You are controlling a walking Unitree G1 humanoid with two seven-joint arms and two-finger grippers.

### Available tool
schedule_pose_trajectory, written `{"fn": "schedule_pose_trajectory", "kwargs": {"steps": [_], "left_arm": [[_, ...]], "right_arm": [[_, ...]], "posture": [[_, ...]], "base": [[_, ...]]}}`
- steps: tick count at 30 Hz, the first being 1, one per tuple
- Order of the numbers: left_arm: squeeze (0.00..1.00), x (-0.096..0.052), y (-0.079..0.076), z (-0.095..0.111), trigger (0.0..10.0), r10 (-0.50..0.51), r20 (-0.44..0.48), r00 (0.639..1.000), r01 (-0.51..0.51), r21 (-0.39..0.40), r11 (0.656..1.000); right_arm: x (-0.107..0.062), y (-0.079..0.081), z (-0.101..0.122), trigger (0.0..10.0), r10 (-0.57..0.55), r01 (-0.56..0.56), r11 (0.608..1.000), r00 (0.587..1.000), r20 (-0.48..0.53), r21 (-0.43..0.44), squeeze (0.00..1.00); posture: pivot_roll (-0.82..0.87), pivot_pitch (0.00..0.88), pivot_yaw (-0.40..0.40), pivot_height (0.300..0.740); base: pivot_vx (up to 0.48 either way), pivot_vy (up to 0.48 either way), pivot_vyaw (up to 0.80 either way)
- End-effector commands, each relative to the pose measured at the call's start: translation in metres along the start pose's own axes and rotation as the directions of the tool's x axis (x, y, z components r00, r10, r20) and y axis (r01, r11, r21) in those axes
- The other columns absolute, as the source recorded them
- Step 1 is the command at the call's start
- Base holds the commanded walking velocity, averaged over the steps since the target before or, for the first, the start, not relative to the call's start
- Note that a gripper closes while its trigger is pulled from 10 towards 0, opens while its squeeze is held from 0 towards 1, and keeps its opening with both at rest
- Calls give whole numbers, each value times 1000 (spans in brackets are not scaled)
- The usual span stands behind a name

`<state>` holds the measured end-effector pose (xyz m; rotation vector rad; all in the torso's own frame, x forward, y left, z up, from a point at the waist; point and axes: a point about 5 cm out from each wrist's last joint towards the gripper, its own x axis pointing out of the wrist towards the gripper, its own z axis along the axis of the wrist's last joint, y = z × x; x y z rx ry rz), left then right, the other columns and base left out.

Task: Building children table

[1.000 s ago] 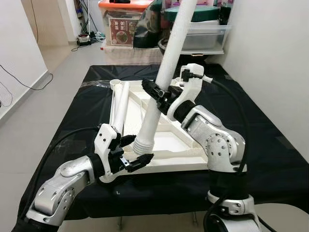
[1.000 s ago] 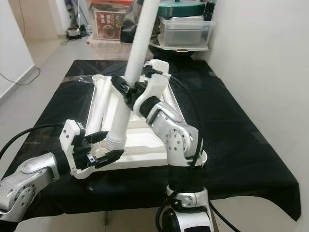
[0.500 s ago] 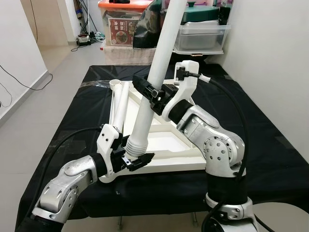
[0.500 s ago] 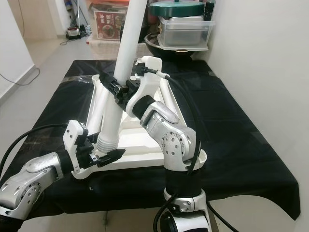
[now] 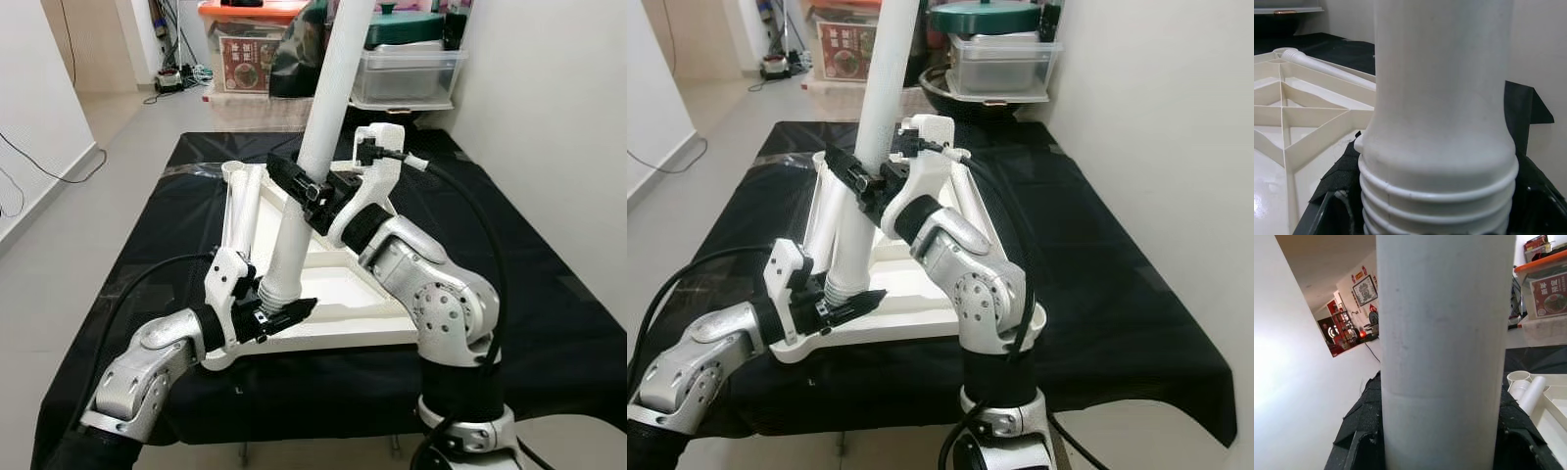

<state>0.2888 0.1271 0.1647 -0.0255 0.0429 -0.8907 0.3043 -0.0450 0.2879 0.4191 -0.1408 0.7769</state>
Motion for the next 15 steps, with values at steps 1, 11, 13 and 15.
{"fn": "schedule_pose_trajectory", "kwargs": {"steps": [1, 11, 13, 15], "left_arm": [[0, 3, 2, 9, 10000, 14, 46, 999, -14, 16, 1000], [0, 0, 5, 8, 10000, 47, 20, 999, -49, 105, 993], [0, -3, 5, 6, 10000, 40, -6, 999, -39, 151, 988], [0, -6, 4, 3, 10000, 31, -34, 999, -24, 180, 983]], "right_arm": [[1, 8, -11, 0, 54, -54, 998, 997, -48, 16, 0], [-2, -4, -18, 10000, -21, 21, 1000, 992, -125, -5, 1000], [-3, -5, -18, 10000, -4, 8, 999, 993, -120, 33, 0], [-5, -4, -17, 10000, 19, -11, 998, 992, -121, 67, 0]], "posture": [[-30, 0, -17, 740], [-24, 0, -19, 740], [-21, 0, -21, 740], [-21, 0, -21, 740]], "base": [[0, 0, 0], [0, 0, 0], [0, 0, 0], [0, 0, 0]]}}
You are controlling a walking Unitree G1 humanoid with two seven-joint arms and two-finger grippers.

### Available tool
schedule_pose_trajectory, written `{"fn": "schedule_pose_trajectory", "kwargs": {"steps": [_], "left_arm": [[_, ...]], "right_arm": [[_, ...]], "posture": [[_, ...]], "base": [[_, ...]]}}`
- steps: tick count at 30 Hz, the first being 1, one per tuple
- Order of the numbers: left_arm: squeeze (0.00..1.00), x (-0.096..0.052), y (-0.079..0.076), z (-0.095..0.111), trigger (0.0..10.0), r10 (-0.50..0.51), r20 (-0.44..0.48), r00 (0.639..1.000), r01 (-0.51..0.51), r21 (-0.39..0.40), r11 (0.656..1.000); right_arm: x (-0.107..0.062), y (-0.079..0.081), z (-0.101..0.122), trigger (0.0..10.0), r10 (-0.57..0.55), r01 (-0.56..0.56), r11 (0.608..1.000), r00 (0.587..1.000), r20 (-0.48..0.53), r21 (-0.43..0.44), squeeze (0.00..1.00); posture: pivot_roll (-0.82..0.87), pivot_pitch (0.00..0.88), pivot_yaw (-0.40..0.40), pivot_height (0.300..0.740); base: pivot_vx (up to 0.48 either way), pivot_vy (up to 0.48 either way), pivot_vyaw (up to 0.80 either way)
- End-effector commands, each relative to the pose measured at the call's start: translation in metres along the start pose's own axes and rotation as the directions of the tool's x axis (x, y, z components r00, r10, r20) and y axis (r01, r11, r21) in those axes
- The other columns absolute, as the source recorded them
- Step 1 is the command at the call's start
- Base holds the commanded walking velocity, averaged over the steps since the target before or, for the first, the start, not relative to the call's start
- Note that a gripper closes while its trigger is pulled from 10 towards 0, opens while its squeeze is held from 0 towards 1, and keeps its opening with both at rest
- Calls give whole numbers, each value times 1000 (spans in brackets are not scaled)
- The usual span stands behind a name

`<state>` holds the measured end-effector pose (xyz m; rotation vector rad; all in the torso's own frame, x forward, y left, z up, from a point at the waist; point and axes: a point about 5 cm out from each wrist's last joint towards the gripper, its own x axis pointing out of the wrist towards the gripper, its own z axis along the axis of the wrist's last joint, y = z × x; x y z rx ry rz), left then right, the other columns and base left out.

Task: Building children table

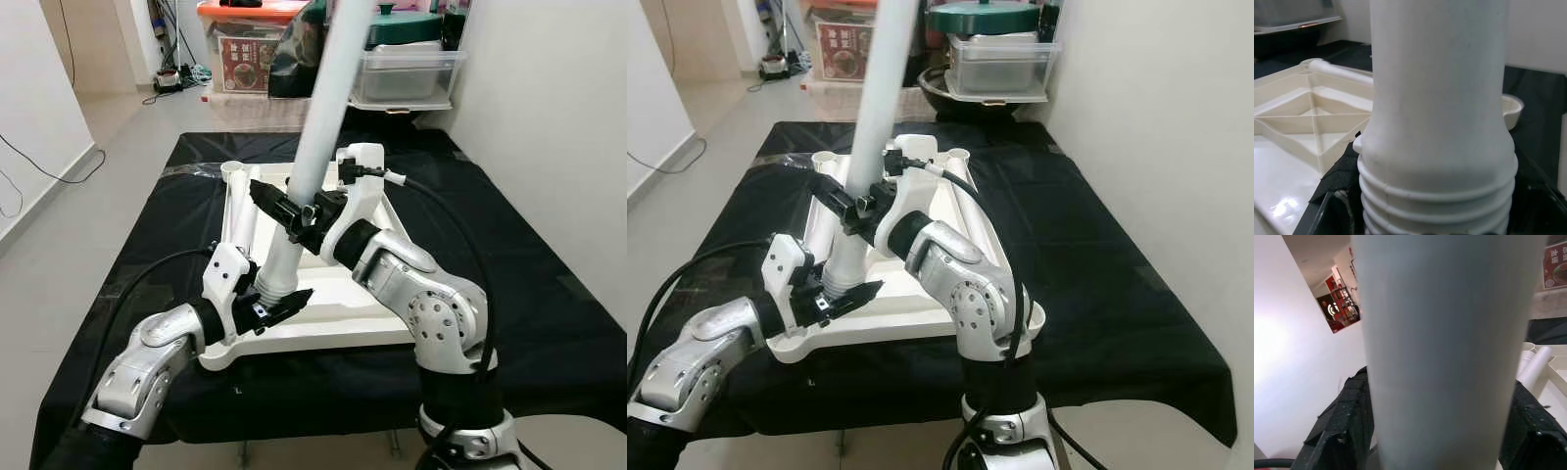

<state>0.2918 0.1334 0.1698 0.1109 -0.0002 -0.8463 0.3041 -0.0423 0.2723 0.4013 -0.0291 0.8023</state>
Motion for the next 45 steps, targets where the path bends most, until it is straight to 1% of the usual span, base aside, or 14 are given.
{"fn": "schedule_pose_trajectory", "kwargs": {"steps": [1, 13, 14, 16, 17, 29, 30, 31, 32, 38, 41, 43, 44, 45], "left_arm": [[0, -4, -3, -3, 10000, -26, -24, 999, 27, 48, 998], [0, -6, -9, -13, 10000, -45, -52, 998, 48, 51, 998], [0, -6, -9, -14, 10000, -45, -54, 998, 48, 51, 998], [0, -6, -10, -14, 10000, -46, -55, 997, 48, 51, 998], [0, -6, -10, -15, 10000, -47, -58, 997, 50, 53, 997], [0, -7, -6, -15, 10000, -37, -55, 998, 41, 81, 996], [604, -7, -5, -15, 10000, -34, -48, 998, 37, 79, 996], [604, -7, -5, -15, 10000, -34, -48, 998, 37, 79, 996], [1000, -8, -4, -13, 10000, -29, -33, 999, 31, 68, 997], [1000, -10, 2, -4, 10000, 2, 30, 1000, -3, 34, 999], [1000, -15, 3, 5, 10000, 11, 77, 997, -9, -16, 1000], [1000, -15, 3, 5, 10000, 11, 77, 997, -9, -16, 1000], [1000, -18, 1, 7, 10000, 10, 85, 996, -7, -31, 999], [1000, -18, 1, 7, 10000, 10, 85, 996, -7, -31, 999]], "right_arm": [[-2, -3, -2, 10000, 7, -7, 999, 1000, -16, 40, 0], [-1, -7, 14, 10000, 17, -21, 997, 999, 50, 76, 0], [-2, -5, 14, 7098, 28, -32, 996, 998, 52, 78, 0], [-2, -4, 14, 7098, 35, -39, 996, 998, 53, 79, 0], [-4, -1, 14, 0, 54, -59, 995, 997, 59, 84, 0], [-9, 10, 5, 0, 133, -136, 985, 990, 34, 109, 0], [-10, 10, 4, 0, 136, -138, 984, 990, 32, 111, 0], [-10, 10, 4, 0, 136, -138, 984, 990, 32, 111, 0], [-11, 9, 3, 0, 137, -139, 984, 990, 31, 109, 0], [-15, 2, 5, 0, 124, -126, 988, 992, 32, 83, 0], [-24, -18, 11, 0, 72, -73, 997, 997, 33, 26, 0], [-24, -18, 11, 0, 72, -73, 997, 997, 33, 26, 0], [-29, -28, 15, 0, 44, -44, 999, 999, 33, -3, 0], [-29, -28, 15, 0, 44, -44, 999, 999, 33, -3, 0]], "posture": [[-21, 0, -21, 740], [-21, 0, -18, 740], [-21, 0, -17, 740], [-21, 0, -17, 740], [-21, 0, -17, 740], [-24, 0, -15, 740], [-24, 0, -15, 740], [-24, 0, -15, 740], [-22, 0, -15, 740], [-17, 0, -18, 740], [-2, 0, -24, 740], [-2, 0, -24, 740], [-2, 0, -24, 740], [-2, 0, -24, 740]], "base": [[0, 0, 0], [0, 0, 0], [0, 0, 0], [0, 0, 0], [0, 0, 0], [0, 0, 0], [0, 0, 0], [0, 0, 0], [0, 0, 0], [0, 0, 0], [0, 0, 0], [0, 0, 0], [0, 0, 0], [0, 0, 0]]}}
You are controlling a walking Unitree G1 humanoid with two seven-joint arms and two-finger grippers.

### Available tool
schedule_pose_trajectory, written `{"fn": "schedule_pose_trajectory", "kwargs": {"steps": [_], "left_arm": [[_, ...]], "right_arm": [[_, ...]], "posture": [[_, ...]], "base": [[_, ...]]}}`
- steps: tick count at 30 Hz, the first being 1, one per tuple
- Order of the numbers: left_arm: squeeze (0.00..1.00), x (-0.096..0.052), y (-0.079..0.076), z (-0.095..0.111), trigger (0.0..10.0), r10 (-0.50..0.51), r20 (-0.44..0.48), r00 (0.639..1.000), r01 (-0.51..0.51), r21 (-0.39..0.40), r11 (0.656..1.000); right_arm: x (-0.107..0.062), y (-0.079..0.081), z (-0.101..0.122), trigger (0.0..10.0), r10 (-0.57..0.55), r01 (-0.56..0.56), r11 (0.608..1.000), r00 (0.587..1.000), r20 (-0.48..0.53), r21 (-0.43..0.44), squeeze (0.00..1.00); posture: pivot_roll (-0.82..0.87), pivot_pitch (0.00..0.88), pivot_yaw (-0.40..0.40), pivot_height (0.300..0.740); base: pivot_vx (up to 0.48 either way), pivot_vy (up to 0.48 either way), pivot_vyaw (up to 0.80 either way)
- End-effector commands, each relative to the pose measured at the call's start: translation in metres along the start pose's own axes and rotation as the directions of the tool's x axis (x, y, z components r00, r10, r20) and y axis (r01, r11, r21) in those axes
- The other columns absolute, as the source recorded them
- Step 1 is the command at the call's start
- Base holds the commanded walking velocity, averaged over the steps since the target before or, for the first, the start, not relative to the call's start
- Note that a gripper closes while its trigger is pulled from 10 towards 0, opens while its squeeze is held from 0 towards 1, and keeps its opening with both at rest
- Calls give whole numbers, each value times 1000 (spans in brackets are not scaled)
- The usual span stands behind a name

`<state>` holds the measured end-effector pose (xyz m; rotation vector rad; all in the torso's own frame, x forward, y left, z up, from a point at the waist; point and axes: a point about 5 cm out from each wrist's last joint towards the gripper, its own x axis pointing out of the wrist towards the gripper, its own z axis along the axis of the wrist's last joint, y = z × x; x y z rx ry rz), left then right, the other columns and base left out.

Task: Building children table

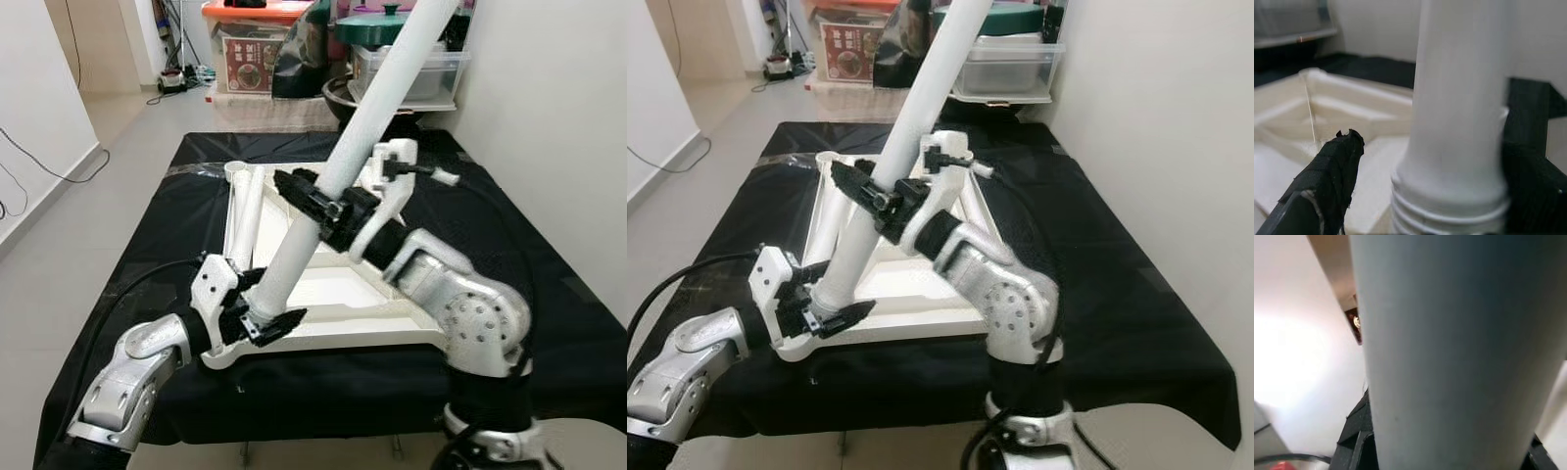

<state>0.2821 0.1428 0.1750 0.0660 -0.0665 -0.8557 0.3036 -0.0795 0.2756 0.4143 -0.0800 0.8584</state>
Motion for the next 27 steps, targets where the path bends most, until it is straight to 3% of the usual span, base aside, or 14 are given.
{"fn": "schedule_pose_trajectory", "kwargs": {"steps": [1, 3, 6, 7, 8, 12, 15, 16, 18, 20, 23, 26, 27], "left_arm": [[0, -9, -2, 3, 10000, 4, 3, 1000, -4, -36, 999], [0, -18, -8, 3, 10000, -19, -12, 1000, 18, -52, 998], [0, -21, -10, 2, 10000, -28, -16, 999, 27, -56, 998], [0, -24, -11, 2, 10000, -33, -19, 999, 32, -59, 998], [0, -24, -11, 2, 10000, -33, -19, 999, 32, -59, 998], [0, -28, -7, -1, 10000, -26, -43, 999, 23, -62, 998], [0, -28, -7, -2, 10000, -28, -48, 998, 25, -61, 998], [0, -29, -6, -1, 10000, -30, -57, 998, 26, -62, 998], [0, -29, -6, -1, 10000, -30, -57, 998, 26, -62, 998], [0, -31, -5, -1, 10000, -32, -67, 997, 27, -68, 997], [0, -31, -5, -1, 10000, -32, -67, 997, 27, -68, 997], [0, -34, -8, -3, 10000, -50, -89, 995, 42, -81, 996], [0, -34, -8, -3, 10000, -50, -89, 995, 42, -81, 996]], "right_arm": [[-14, -28, 9, 0, -92, 92, 994, 996, 0, -65, 0], [-37, -62, 30, 0, -210, 209, 960, 978, 13, -188, 0], [-46, -72, 39, 0, -243, 241, 942, 970, 19, -234, 0], [-60, -87, 54, 0, -294, 289, 906, 955, 33, -309, 0], [-60, -87, 54, 0, -294, 289, 906, 955, 33, -309, 0], [-83, -103, 89, 0, -307, 313, 874, 949, 78, -372, 0], [-86, -100, 95, 0, -264, 273, 891, 962, 76, -362, 0], [-90, -91, 98, 0, -153, 158, 922, 987, 43, -353, 0], [-90, -91, 98, 0, -153, 158, 922, 987, 43, -353, 0], [-92, -80, 92, 0, -15, 8, 942, 1000, -18, -336, 0], [-92, -80, 92, 0, -15, 8, 942, 1000, -18, -336, 0], [-95, -60, 68, 0, 207, -250, 921, 964, -169, -299, 0], [-95, -60, 68, 0, 207, -250, 921, 964, -169, -299, 0]], "posture": [[0, 0, -24, 740], [8, 0, -30, 740], [11, 0, -34, 740], [11, 0, -34, 740], [11, 0, -34, 740], [3, 0, -29, 740], [2, 0, -27, 740], [-1, 0, -22, 740], [-1, 0, -22, 740], [-1, 0, -22, 740], [-1, 0, -22, 740], [5, 0, -20, 740], [5, 0, -20, 740]], "base": [[0, 0, 0], [0, 0, 0], [0, 0, 0], [0, 0, 0], [0, 0, 0], [0, 0, 0], [0, 0, 0], [0, 0, 0], [0, 0, 0], [0, 0, 0], [0, 0, 0], [0, 0, 0], [0, 0, 0]]}}
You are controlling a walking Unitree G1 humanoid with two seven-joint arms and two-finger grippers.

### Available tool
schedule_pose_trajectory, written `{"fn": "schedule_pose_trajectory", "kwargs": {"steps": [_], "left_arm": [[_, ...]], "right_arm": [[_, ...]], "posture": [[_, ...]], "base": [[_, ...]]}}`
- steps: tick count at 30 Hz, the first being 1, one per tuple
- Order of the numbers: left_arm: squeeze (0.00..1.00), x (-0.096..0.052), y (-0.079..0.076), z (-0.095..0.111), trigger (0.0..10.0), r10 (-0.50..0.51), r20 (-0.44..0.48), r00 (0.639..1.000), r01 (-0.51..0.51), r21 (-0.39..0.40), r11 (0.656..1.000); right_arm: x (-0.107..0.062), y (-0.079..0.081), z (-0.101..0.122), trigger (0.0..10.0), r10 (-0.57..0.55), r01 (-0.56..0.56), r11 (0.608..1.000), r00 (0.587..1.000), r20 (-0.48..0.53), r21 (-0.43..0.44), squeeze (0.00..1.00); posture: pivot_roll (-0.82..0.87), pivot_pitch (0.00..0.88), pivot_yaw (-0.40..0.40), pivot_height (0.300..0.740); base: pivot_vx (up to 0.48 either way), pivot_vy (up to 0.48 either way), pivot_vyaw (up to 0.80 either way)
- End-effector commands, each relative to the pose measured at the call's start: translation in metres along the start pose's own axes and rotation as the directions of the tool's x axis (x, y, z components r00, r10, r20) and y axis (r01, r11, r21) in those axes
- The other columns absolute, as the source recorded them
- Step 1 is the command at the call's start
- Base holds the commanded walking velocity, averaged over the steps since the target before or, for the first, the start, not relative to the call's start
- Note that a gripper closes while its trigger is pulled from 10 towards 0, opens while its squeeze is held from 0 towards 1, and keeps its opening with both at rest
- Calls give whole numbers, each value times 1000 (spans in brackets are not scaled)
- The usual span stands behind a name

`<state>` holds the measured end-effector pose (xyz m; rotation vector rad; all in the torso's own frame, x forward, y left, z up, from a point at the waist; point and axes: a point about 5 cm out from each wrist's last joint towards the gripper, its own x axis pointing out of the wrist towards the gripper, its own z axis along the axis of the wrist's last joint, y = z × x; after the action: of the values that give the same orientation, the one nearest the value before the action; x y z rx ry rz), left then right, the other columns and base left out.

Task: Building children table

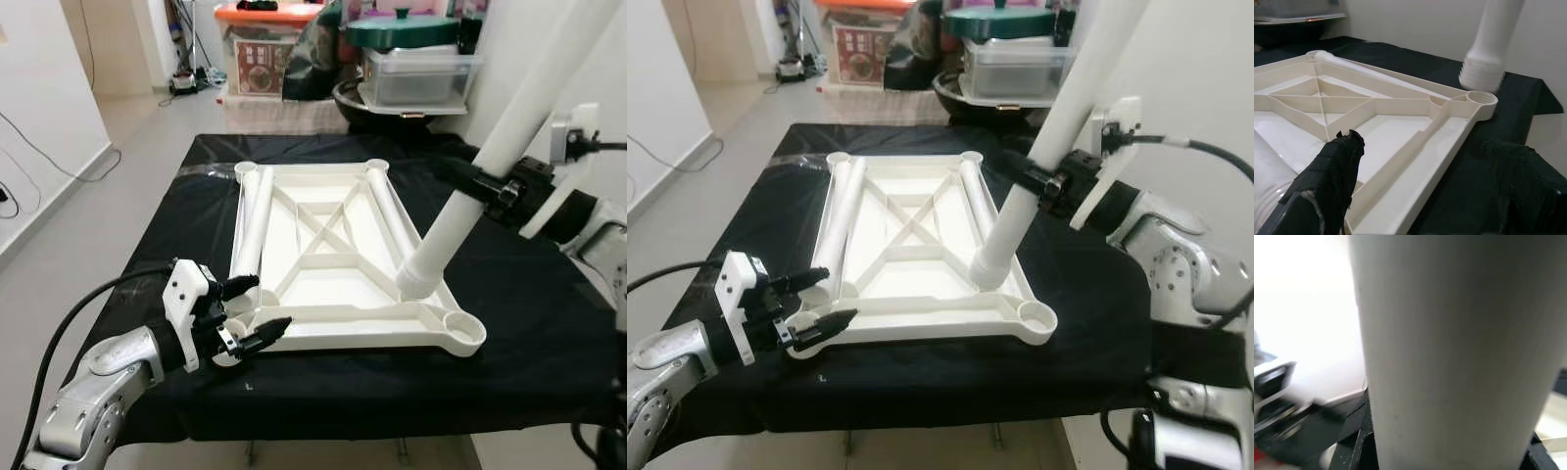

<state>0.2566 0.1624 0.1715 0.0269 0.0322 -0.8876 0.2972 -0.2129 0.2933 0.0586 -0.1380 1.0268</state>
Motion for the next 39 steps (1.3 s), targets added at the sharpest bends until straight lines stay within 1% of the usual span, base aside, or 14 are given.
{"fn": "schedule_pose_trajectory", "kwargs": {"steps": [1, 3, 5, 8, 28, 29, 30, 31, 32, 33, 34, 37, 38, 39], "left_arm": [[0, -5, -3, -3, 10000, -20, -32, 999, 20, -8, 1000], [0, -11, -5, -6, 10000, -36, -57, 998, 35, -10, 999], [0, -11, -5, -6, 10000, -36, -57, 998, 35, -10, 999], [0, -18, -7, -9, 10000, -50, -84, 995, 49, -14, 999], [0, -21, -12, -11, 10000, -140, -137, 981, 137, -34, 990], [0, -20, -12, -10, 10000, -141, -137, 980, 138, -33, 990], [0, -20, -12, -10, 10000, -141, -137, 980, 138, -33, 990], [0, -20, -11, -10, 10000, -139, -136, 981, 136, -33, 990], [0, -19, -12, -11, 10000, -134, -130, 982, 130, -37, 991], [0, -19, -12, -11, 10000, -134, -130, 982, 130, -37, 991], [0, -19, -13, -11, 10000, -131, -129, 983, 127, -39, 991], [0, -20, -14, -12, 10000, -130, -128, 983, 125, -41, 991], [0, -20, -14, -12, 10000, -129, -128, 983, 124, -44, 991], [0, -20, -14, -12, 10000, -129, -128, 983, 124, -44, 991]], "right_arm": [[2, 11, 1, 0, 111, -111, 994, 994, -18, 1, 0], [-1, 15, 0, 0, 194, -194, 981, 980, -47, 13, 0], [-1, 15, 0, 0, 194, -194, 981, 980, -47, 13, 0], [-1, 19, 1, 0, 260, -259, 966, 964, -64, 23, 0], [11, 29, 6, 0, 334, -339, 939, 939, 81, 65, 0], [16, 26, 6, 0, 283, -292, 954, 953, 108, 70, 0], [16, 26, 6, 0, 283, -292, 954, 953, 108, 70, 0], [26, 14, 3, 0, 123, -132, 987, 987, 106, 86, 0], [39, -14, -2, 0, -186, 171, 972, 978, 89, 160, 0], [39, -14, -2, 0, -186, 171, 972, 978, 89, 160, 0], [40, -25, -2, 0, -296, 276, 943, 951, 88, 186, 0], [40, -30, -2, 0, -347, 324, 924, 933, 92, 202, 0], [37, -39, 0, 0, -433, 400, 884, 896, 101, 241, 0], [37, -39, 0, 0, -433, 400, 884, 896, 101, 241, 0]], "posture": [[8, 0, -21, 740], [11, 0, -27, 740], [11, 0, -27, 740], [13, 0, -31, 740], [23, 0, -21, 740], [22, 0, -20, 740], [22, 0, -20, 740], [23, 0, -19, 740], [23, 0, -17, 740], [23, 0, -17, 740], [25, 0, -13, 740], [24, 0, -10, 740], [27, 0, -8, 740], [27, 0, -8, 740]], "base": [[0, 0, 0], [0, 0, 0], [0, 0, 0], [0, 0, 0], [0, 0, 0], [0, 0, 0], [0, 0, 0], [0, 0, 0], [0, 0, 0], [0, 0, 0], [0, 0, 0], [0, 0, 0], [0, 0, 0], [0, 0, 0]]}}
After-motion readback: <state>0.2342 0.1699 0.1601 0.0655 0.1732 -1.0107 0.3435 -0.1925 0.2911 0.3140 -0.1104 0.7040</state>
